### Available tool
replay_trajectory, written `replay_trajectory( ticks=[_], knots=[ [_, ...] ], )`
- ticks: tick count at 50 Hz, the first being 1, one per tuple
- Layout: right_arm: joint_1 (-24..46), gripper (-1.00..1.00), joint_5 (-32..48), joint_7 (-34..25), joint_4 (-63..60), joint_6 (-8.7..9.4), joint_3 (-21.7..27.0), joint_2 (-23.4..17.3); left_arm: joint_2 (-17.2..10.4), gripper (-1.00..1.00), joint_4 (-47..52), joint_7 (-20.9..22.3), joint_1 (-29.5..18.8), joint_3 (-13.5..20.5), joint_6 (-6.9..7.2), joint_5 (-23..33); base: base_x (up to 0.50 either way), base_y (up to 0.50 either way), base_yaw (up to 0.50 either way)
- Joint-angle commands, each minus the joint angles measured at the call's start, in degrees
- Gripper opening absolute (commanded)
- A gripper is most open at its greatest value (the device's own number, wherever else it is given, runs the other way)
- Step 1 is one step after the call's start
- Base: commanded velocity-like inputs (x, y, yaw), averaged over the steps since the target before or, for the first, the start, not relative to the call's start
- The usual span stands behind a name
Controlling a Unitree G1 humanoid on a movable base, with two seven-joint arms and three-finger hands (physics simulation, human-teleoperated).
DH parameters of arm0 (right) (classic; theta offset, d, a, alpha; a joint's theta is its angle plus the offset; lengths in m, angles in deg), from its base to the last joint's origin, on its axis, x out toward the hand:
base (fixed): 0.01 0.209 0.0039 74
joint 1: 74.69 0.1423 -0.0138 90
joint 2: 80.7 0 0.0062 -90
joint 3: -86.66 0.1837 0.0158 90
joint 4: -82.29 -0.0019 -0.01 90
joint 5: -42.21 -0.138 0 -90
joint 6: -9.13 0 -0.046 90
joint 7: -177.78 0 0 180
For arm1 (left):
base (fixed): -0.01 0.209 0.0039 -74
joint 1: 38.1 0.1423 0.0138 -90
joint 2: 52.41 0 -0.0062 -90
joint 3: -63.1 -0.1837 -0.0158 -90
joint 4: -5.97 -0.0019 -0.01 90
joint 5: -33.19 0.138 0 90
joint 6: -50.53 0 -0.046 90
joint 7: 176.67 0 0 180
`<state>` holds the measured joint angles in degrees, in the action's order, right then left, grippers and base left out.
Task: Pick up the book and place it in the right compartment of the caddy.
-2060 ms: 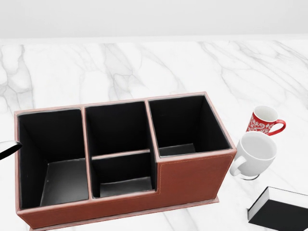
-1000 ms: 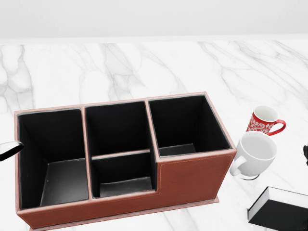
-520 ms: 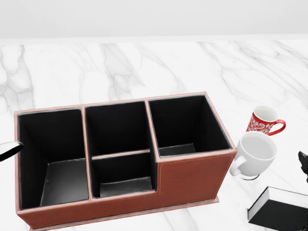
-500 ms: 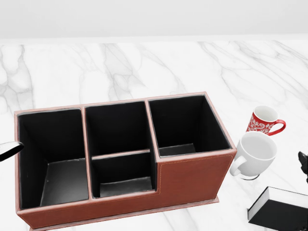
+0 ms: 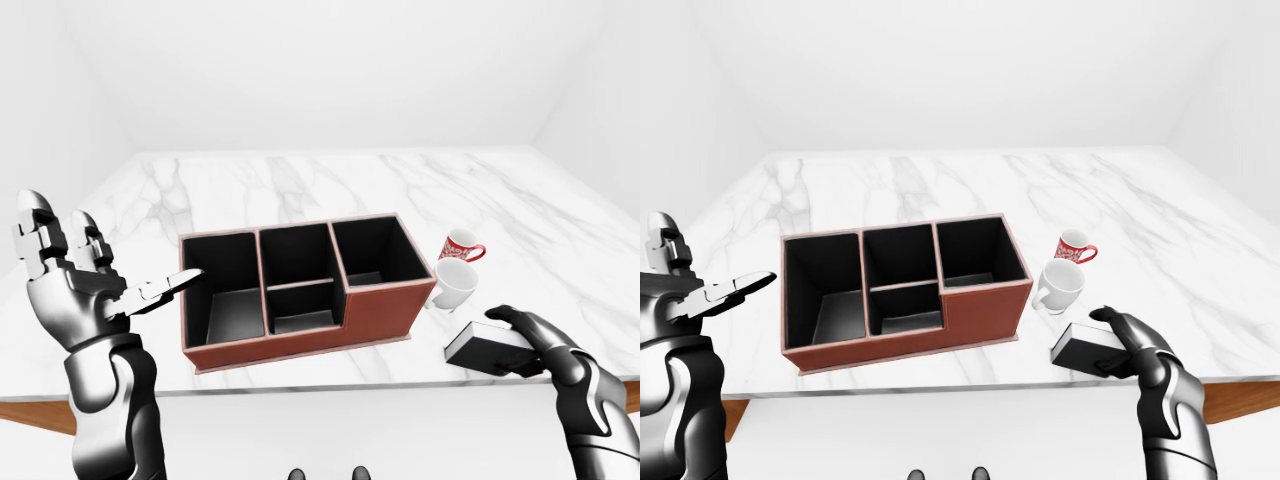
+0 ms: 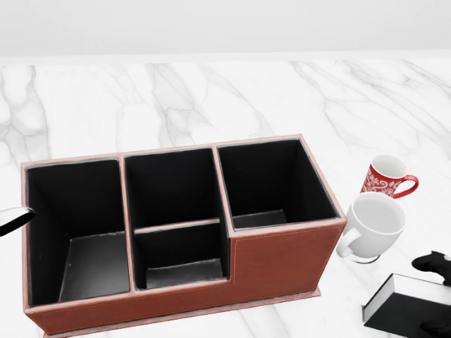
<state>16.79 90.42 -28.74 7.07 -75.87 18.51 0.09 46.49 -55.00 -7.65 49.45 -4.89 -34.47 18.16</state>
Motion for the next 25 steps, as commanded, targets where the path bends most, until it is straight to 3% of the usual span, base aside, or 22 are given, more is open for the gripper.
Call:
replay_trajectory(
  ticks=[1,20,24,25],
  knots=[
    [-1.44,-1.0,1.01,-1.35,1.0,0.0,-0.53,0.8,0.02,1.0,-0.06,0.01,0.01,0.01,0.0,0.05,0.0,0.0,0.0],
    [-1.76,-1.0,1.94,-2.53,-0.95,0.0,-0.53,1.65,-0.04,1.0,-0.49,-0.03,-0.04,0.05,0.0,0.17,0.0,0.0,0.0],
    [-2.99,-1.0,2.61,-4.5,-6.65,0.0,0.68,2.32,-0.19,1.0,-1.08,-0.08,-0.18,0.1,0.0,0.25,0.0,0.0,0.0],
    [-5.34,-1.0,2.72,-7.95,-14.82,0.0,2.53,3.2,-0.36,1.0,-0.63,-0.16,-0.18,0.34,0.0,0.14,0.0,0.0,0.0]
  ],
)
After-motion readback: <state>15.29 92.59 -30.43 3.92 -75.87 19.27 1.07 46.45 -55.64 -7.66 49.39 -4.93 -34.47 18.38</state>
